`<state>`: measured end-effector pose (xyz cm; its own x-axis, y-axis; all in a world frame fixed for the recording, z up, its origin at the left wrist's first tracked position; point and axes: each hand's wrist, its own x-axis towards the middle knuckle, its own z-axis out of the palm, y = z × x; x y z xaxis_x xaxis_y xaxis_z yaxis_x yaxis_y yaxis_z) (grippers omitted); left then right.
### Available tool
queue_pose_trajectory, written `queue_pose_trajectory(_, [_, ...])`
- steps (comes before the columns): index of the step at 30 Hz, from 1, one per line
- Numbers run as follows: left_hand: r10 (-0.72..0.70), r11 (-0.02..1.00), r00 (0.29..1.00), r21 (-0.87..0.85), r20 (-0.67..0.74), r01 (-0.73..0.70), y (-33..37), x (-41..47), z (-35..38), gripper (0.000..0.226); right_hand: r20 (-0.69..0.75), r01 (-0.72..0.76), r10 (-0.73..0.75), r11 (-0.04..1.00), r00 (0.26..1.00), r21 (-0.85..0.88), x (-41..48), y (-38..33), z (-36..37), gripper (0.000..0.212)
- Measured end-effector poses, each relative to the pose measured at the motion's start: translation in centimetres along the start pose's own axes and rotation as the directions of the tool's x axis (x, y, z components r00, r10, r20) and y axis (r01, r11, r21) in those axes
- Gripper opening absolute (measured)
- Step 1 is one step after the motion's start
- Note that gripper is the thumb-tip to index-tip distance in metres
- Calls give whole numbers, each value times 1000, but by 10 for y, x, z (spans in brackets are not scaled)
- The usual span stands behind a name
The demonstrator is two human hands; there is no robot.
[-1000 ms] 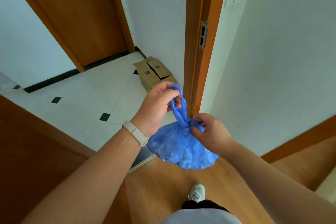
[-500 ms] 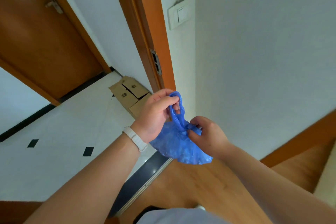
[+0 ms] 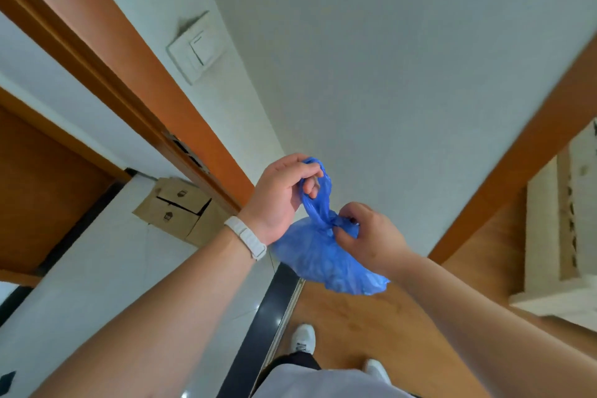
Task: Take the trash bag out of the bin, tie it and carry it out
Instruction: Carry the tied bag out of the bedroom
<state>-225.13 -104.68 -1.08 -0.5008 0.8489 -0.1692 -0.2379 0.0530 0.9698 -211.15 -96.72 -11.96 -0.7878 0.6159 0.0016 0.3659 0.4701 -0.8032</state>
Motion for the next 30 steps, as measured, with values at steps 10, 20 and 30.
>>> queue_pose_trajectory(10, [-109,916,963,402,247,0,-34,66,-23,14,-133,-301,286,947,949,-112,9,42,31,20])
queue_pose_trajectory(20, [-374,892,898,356,232,279,-126,129,-59,14,-180,-470,437,853,881,-228,33,117,94,29])
queue_pose_trajectory(30, [-489,816,844,458,221,353,-295,168,-83,11,-88,-414,411,837,907,-357,45,240,181,33])
